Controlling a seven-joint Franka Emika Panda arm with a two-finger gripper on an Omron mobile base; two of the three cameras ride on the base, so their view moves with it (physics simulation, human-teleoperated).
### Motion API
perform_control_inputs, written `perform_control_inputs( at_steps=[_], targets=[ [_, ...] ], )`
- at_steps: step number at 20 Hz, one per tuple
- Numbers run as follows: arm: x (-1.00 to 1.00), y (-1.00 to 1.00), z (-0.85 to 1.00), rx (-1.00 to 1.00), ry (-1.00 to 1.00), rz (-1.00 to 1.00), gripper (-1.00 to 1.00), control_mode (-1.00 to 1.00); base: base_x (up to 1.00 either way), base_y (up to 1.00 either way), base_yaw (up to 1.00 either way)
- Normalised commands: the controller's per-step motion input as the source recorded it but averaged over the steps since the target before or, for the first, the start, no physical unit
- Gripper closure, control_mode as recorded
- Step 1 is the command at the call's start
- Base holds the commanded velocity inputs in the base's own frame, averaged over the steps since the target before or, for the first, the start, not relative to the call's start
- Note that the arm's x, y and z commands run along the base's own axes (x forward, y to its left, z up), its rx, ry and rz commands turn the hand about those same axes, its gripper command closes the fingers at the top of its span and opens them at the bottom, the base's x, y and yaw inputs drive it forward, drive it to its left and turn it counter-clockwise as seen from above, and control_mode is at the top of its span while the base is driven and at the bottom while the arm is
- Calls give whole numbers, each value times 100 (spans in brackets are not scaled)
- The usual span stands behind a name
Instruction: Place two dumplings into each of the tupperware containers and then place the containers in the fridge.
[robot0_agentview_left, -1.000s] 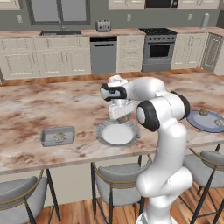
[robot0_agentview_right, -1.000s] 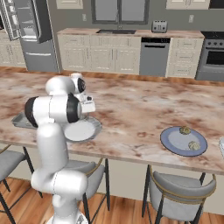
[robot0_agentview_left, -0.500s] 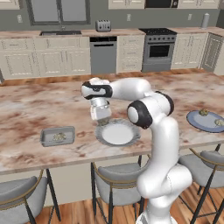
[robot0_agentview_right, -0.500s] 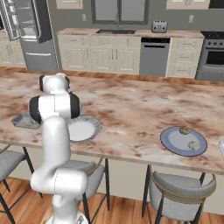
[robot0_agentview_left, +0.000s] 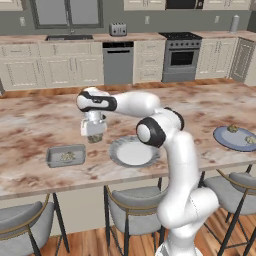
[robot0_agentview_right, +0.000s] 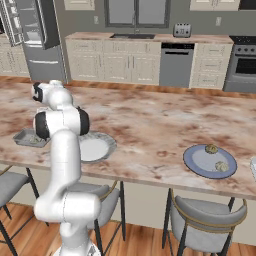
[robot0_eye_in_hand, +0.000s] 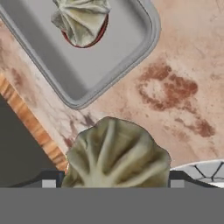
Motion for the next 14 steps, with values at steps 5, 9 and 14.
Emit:
perform_control_inputs(
  at_steps=[5,9,14],
  targets=[
    [18,100,0,-5,-6,-37,100,-100,0,0,0],
    [14,97,-4,-3,-2,-34,100,-100,0,0,0],
    [12,68,-2,-13,-1,-20,100,-100,0,0,0]
  ],
)
